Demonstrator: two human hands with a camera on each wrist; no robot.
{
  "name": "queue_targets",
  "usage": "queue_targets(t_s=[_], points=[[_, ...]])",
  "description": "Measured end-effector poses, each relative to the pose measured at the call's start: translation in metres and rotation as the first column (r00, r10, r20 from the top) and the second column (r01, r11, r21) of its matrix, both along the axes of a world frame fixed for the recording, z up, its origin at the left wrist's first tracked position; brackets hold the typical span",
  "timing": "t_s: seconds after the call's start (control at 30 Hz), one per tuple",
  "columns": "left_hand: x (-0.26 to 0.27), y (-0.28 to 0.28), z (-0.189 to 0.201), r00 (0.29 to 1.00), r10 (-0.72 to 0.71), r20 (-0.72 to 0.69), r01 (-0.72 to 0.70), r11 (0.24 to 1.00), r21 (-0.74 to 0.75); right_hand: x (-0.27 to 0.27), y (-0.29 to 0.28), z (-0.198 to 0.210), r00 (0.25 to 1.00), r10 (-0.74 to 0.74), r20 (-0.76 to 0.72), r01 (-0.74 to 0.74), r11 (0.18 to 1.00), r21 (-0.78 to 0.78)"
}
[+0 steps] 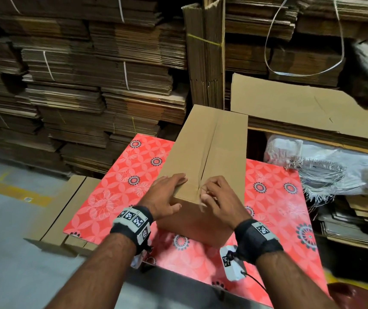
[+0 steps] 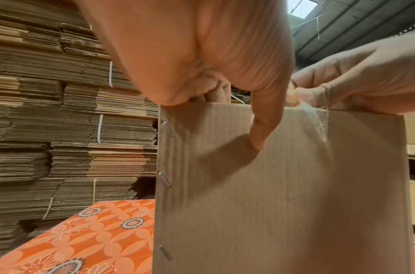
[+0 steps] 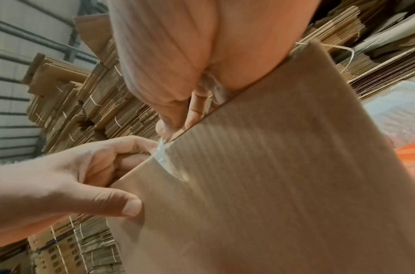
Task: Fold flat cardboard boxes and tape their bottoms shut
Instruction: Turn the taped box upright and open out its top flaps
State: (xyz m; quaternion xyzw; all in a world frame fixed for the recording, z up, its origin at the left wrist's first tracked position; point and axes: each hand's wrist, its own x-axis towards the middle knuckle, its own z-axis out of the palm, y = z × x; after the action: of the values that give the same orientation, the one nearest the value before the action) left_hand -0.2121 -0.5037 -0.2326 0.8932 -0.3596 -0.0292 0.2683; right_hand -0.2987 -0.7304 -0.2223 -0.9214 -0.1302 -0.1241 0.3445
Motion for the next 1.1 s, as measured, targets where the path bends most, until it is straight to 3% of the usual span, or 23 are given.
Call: queue_targets(t_s=[0.2,0.37,0.53,0.57,0.63,0.7,0.77,0.9,0.97,1.1], points=[[-0.01,-0.001,-0.001,1.0,0.023,0.022,-0.023,1.0,-0.006,-0.015,0.006,0.012,0.999,-0.038,-0.032,0.041,0.99,0.134],[-0.011,-0.001,-0.002,0.998,0.04,0.04,-0.04,0.999,-0.006,-0.018,0.013,-0.002,0.995,-0.075,0.064,0.076,0.997,-0.02],[-0.008,0.0,-0.004,0.999,0.017,0.043,-0.017,1.0,-0.018,-0.014,0.009,0.003,0.992,-0.125,-0.035,0.129,0.981,0.143],[-0.008,0.0,-0.003,0.999,0.019,0.044,-0.018,1.0,-0.017,-0.013,0.007,0.004,0.981,-0.18,-0.071,0.192,0.953,0.235],[-0.009,0.0,-0.002,0.999,0.03,0.042,-0.029,0.999,-0.016,-0.008,-0.001,0.004,0.935,-0.325,-0.142,0.353,0.813,0.464],[-0.011,0.0,0.001,0.999,0.034,0.036,-0.033,0.999,-0.024,-0.003,-0.007,0.002,0.902,-0.382,-0.201,0.424,0.699,0.576],[-0.012,0.0,0.002,0.999,0.019,0.04,-0.018,0.999,-0.031,0.0,-0.005,0.0,0.886,-0.408,-0.22,0.459,0.701,0.547],[-0.012,0.0,-0.003,0.995,-0.031,0.099,0.032,0.999,-0.008,-0.005,0.009,0.002,0.818,-0.565,-0.11,0.567,0.756,0.327],[-0.019,-0.003,-0.006,0.988,-0.039,0.152,0.042,0.999,-0.017,-0.005,0.012,0.006,0.812,-0.577,-0.086,0.578,0.777,0.25],[-0.052,-0.023,-0.012,0.955,-0.083,0.283,0.13,0.979,-0.154,-0.004,0.014,0.011,0.794,-0.581,-0.178,0.608,0.762,0.224]])
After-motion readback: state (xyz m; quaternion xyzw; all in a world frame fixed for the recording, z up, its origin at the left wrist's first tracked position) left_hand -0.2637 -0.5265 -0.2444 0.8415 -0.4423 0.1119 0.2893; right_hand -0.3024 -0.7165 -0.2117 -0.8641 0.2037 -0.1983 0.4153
